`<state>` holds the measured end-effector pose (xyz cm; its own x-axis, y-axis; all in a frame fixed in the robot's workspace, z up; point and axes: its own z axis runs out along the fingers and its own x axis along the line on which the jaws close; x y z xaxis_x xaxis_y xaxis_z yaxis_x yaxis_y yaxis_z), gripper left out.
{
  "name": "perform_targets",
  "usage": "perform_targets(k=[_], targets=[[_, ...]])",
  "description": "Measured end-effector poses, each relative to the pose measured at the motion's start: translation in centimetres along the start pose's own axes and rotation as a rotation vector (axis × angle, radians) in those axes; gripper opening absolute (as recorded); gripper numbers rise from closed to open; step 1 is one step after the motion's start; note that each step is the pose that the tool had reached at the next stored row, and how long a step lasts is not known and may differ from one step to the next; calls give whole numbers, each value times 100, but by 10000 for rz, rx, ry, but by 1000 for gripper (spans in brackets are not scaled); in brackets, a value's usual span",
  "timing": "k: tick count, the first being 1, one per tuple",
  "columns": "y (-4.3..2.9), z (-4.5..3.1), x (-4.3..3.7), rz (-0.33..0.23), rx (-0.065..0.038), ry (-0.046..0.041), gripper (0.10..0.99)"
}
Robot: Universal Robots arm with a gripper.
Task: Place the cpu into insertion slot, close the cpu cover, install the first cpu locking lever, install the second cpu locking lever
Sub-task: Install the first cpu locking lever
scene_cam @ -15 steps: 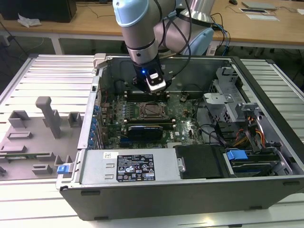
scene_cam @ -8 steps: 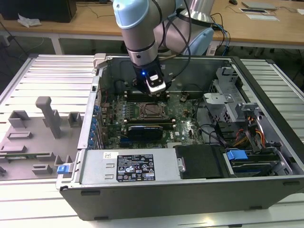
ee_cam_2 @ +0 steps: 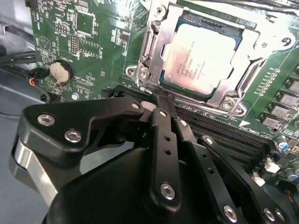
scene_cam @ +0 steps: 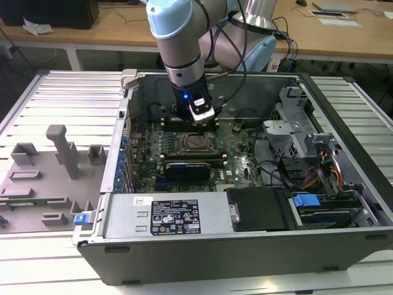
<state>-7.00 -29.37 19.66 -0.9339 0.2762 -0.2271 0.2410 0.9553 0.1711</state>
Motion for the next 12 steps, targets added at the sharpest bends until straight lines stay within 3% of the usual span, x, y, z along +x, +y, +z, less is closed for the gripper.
perform_targets(k=[4,6,8,9,12], targets=[[3,-12,-4,2,-32,5,106],[12,-62,-17,-9,3,-1,106],[21,-119,-30,-16,27,-7,106],[35,-191,-47,-19,41,-11,106],[54,-301,-73,-27,68,-19,106]])
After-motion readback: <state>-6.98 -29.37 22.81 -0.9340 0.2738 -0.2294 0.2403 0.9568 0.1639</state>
